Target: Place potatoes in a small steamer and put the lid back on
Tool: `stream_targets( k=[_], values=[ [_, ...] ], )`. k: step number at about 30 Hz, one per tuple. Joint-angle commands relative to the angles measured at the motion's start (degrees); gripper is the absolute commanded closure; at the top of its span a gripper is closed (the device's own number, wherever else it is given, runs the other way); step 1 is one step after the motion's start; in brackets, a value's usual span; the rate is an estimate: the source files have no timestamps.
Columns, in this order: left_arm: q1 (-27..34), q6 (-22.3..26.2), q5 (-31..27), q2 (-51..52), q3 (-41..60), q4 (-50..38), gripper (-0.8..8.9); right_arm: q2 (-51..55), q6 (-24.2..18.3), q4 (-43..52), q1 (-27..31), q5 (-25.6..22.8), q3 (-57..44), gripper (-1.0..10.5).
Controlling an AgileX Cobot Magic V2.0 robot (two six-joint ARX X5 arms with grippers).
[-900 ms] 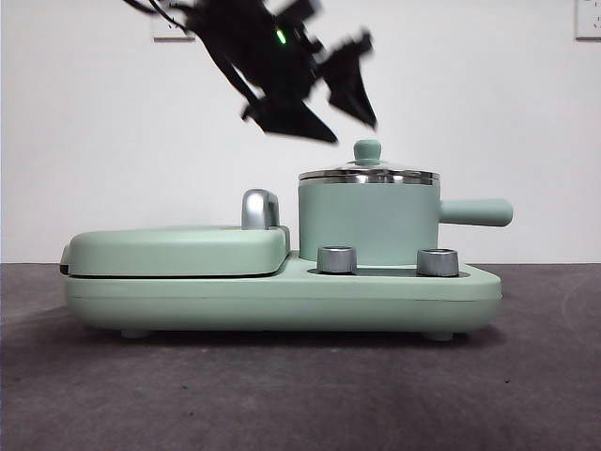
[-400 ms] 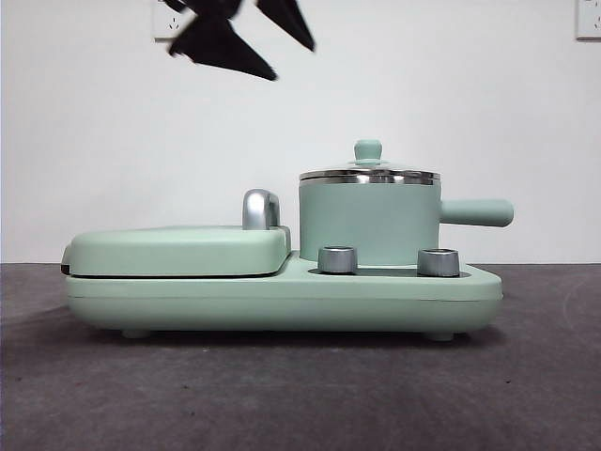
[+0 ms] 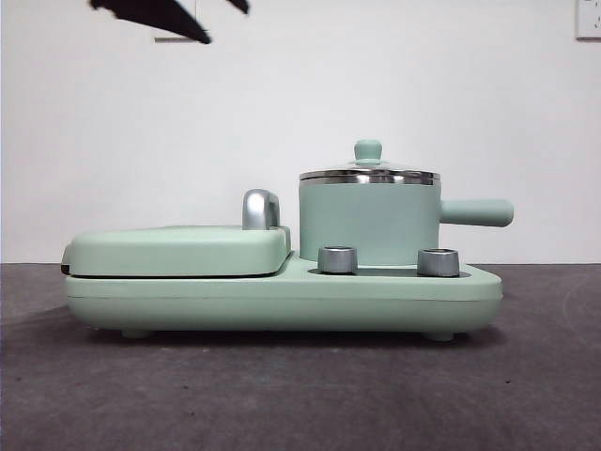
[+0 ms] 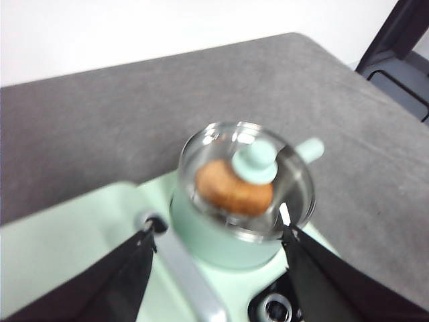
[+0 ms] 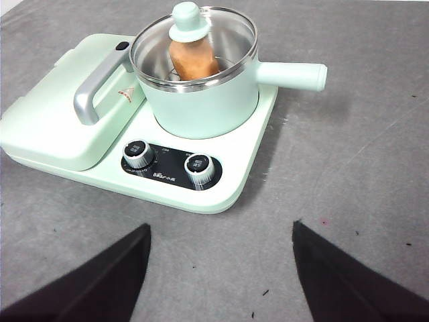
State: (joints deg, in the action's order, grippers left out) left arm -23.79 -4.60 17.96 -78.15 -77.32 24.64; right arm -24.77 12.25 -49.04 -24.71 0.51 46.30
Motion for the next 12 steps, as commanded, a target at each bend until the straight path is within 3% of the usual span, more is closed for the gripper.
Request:
stream_targets(
  k=[1, 12],
  values=[
    [0.44, 0.57, 0.09, 3.50, 4.42, -0.57, 5.03, -0.24, 0.13, 0.46, -0.33, 1.07, 0.17, 6.2],
    [1.77, -7.34, 0.04, 24.98, 29.38, -5.22, 5.03, -4.07, -2.49, 0.50, -0.33, 4.17, 0.17, 6.2]
  ],
)
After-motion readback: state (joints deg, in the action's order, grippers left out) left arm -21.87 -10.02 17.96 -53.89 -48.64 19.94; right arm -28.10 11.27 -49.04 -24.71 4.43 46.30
